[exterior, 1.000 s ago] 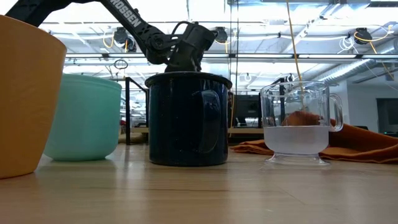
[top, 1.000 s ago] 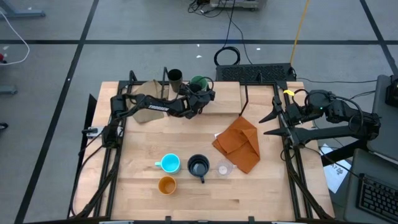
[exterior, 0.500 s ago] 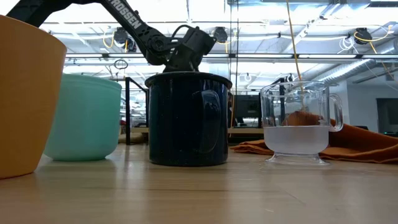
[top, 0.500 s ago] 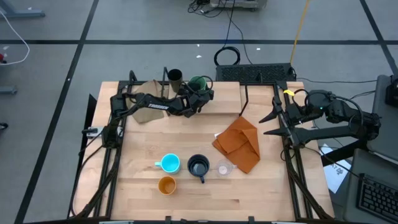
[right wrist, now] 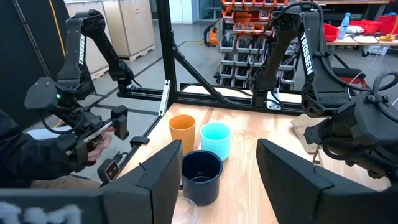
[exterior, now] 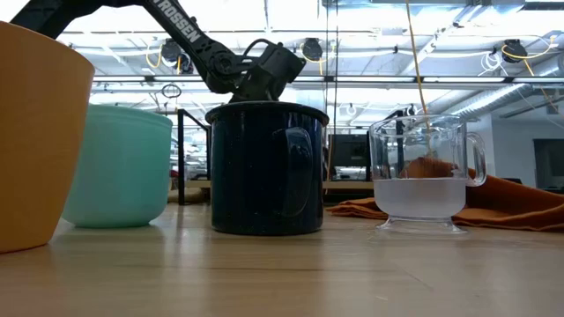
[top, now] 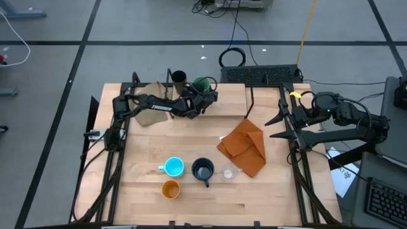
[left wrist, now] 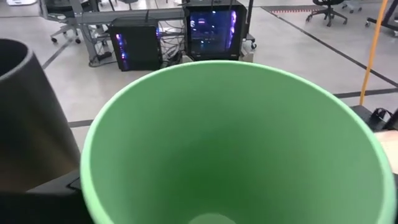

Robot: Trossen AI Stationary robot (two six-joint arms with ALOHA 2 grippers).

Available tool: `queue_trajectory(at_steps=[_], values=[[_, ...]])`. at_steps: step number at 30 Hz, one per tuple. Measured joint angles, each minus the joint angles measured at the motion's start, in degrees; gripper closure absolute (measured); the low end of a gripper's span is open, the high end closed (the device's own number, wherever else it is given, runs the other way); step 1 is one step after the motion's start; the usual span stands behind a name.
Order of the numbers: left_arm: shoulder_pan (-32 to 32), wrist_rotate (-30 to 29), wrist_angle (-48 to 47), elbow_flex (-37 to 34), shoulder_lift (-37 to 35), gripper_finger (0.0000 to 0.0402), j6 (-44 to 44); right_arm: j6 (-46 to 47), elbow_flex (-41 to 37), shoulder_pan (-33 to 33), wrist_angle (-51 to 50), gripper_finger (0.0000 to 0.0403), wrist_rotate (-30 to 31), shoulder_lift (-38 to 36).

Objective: Stack small to large cups/mugs on shelf
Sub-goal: Put the green cup on the shelf

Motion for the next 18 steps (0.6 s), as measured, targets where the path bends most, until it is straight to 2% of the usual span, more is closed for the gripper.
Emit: queue_trajectory(at_steps=[18], values=[[-0.1, 1.4, 0.6, 0.0, 0.0, 0.0002, 1.6, 0.2, 0.0, 0.0, 0.0, 0.0204, 0.0, 0.0]])
